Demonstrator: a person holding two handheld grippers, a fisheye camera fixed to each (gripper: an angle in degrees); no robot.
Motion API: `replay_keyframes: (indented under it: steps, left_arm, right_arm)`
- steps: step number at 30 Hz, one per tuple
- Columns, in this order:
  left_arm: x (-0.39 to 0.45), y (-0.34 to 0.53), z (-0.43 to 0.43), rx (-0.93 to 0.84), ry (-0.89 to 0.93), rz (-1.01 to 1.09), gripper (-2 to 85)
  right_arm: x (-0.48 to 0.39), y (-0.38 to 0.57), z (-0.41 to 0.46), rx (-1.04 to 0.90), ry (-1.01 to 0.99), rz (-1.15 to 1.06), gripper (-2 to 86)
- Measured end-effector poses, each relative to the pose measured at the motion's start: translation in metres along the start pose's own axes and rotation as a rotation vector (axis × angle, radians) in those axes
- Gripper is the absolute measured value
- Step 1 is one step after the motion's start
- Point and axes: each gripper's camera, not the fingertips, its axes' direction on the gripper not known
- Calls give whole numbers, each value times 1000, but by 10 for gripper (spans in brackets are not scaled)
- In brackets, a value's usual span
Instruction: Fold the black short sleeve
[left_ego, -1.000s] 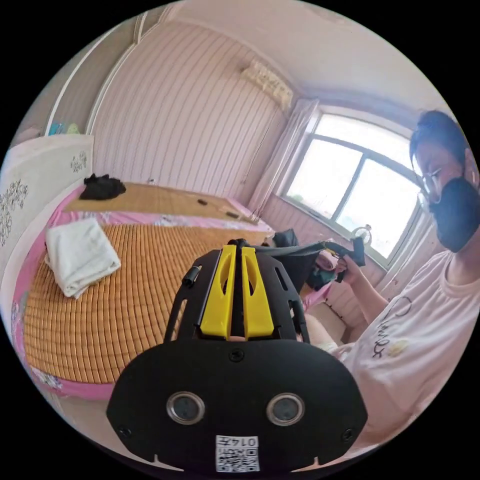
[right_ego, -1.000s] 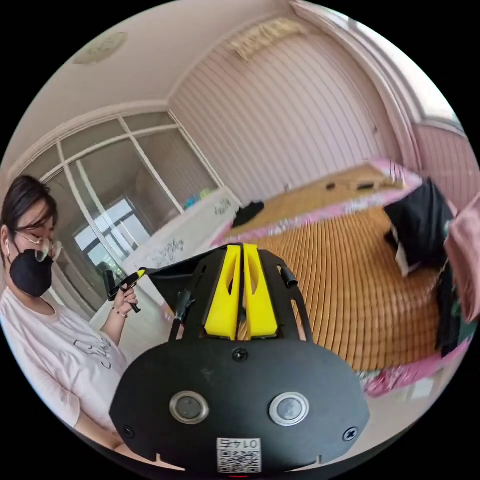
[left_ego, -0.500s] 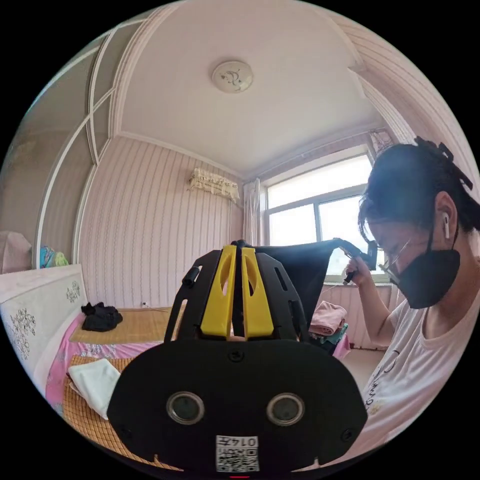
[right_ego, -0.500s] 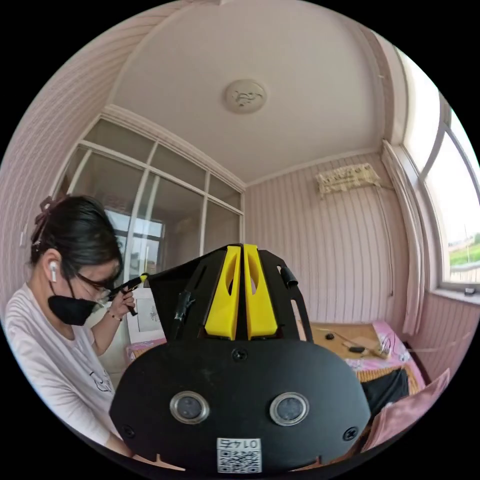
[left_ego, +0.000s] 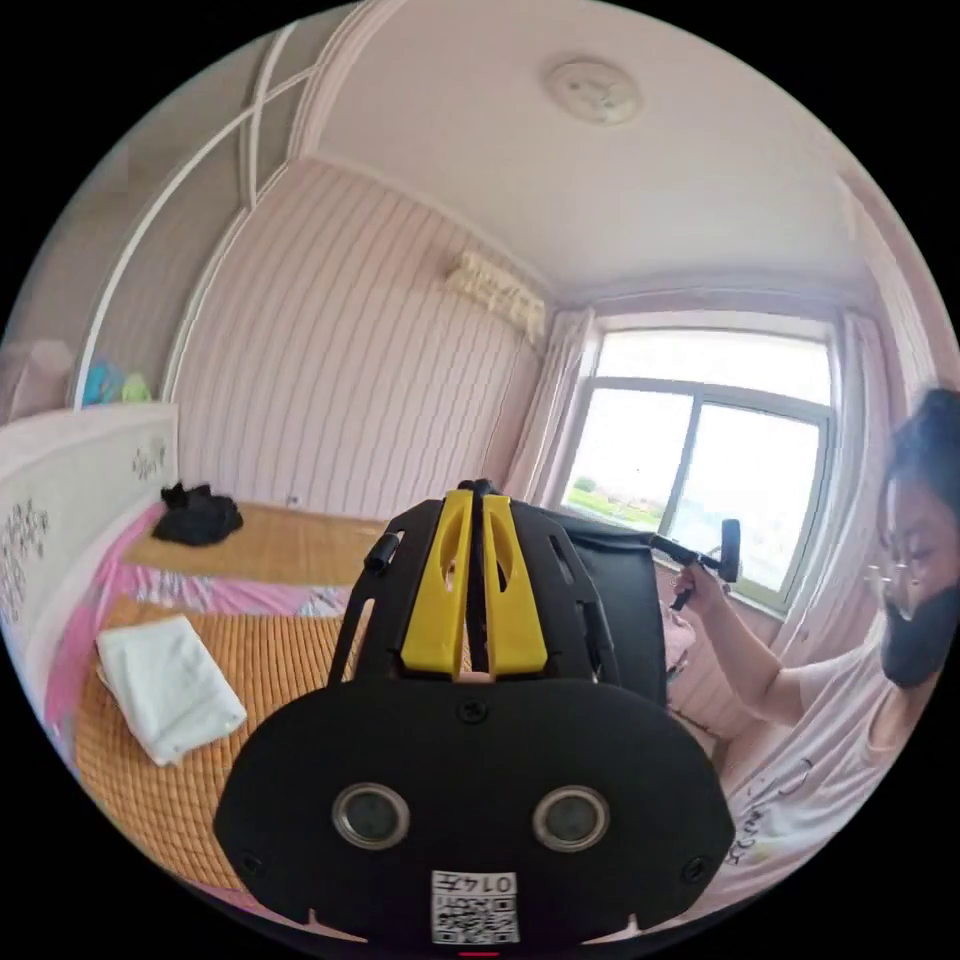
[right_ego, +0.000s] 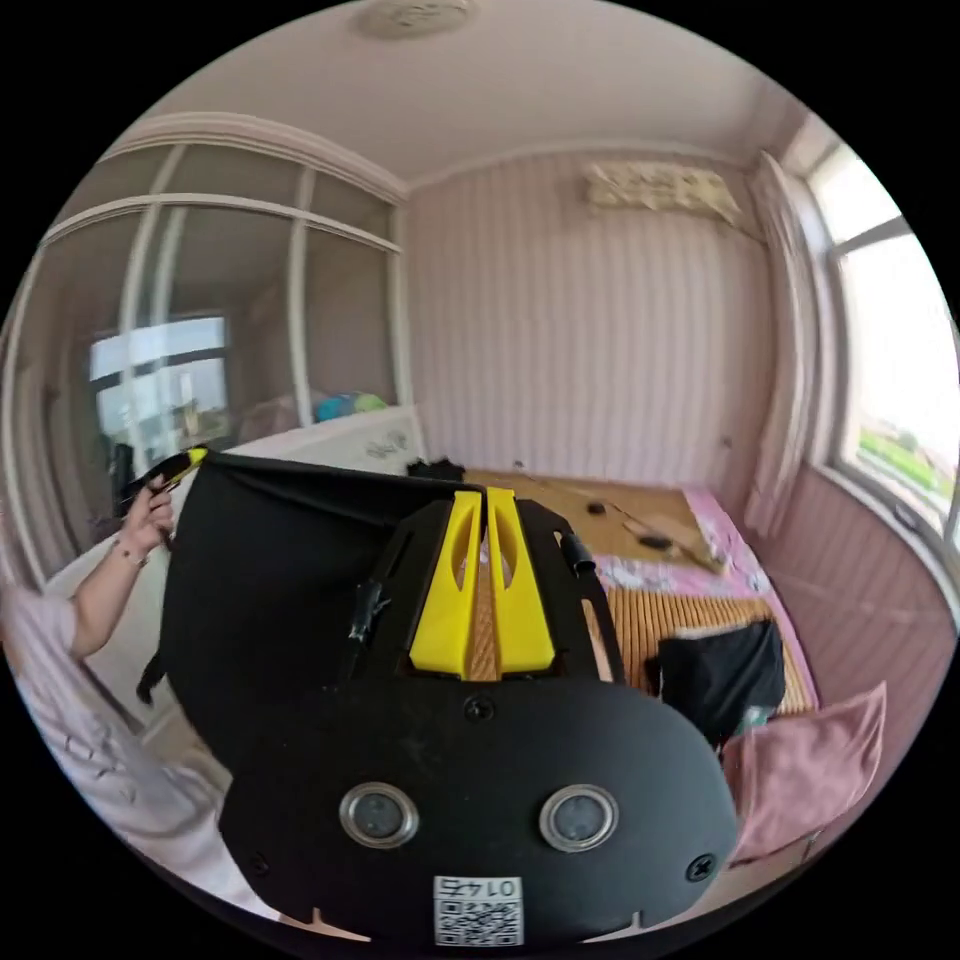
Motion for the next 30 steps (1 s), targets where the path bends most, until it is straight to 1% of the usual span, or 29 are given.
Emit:
replay_keyframes:
  steps: [1,2,3,5,7,9,12,15,17,19,20,22,23,24,25,27,30]
  left_arm:
    - [-12,9,20,-40,-6,-46,-10]
    - [-31,24,59,-135,-59,-128,-10]
    - [-38,33,91,-201,-143,-118,-9]
    - [-34,28,122,-224,-214,-45,-9]
    - [-26,4,129,-137,-202,-29,-9]
    - [-12,-34,119,27,-181,-1,-10]
    - [2,-44,109,124,-159,69,-10]
    - [-7,-7,113,112,-122,77,-10]
    - [-22,28,120,42,-110,44,-10]
    - [-42,69,129,-41,-115,-3,-9]
    - [-54,99,136,-104,-147,-24,-9]
    - [-74,147,150,-216,-190,-86,-9]
    - [-89,180,161,-299,-201,-152,-8]
    - [-103,212,173,-386,-203,-206,-8]
    - [-110,228,179,-428,-206,-228,-8]
    - [-127,280,200,-562,-244,-277,-8]
    - [-140,316,213,-654,-280,-319,-8]
  right_arm:
    - [8,3,30,-60,24,26,1]
    - [11,0,39,-73,42,40,1]
    - [15,-12,47,-49,41,70,1]
    - [20,-45,40,59,6,110,1]
    - [25,-87,7,283,-56,170,2]
    - [25,-105,-10,402,-162,169,2]
    - [17,-100,-14,418,-254,82,2]
    - [19,-45,5,404,-362,63,2]
    - [18,-1,25,356,-355,50,2]
    - [21,62,69,208,-315,79,2]
    - [23,78,83,152,-306,97,2]
    - [35,141,140,-90,-228,213,2]
    - [37,157,153,-143,-212,240,2]
    - [41,185,177,-239,-193,284,3]
    - [43,210,197,-306,-212,332,3]
    - [44,237,220,-382,-252,398,3]
    - [35,256,244,-476,-233,397,3]
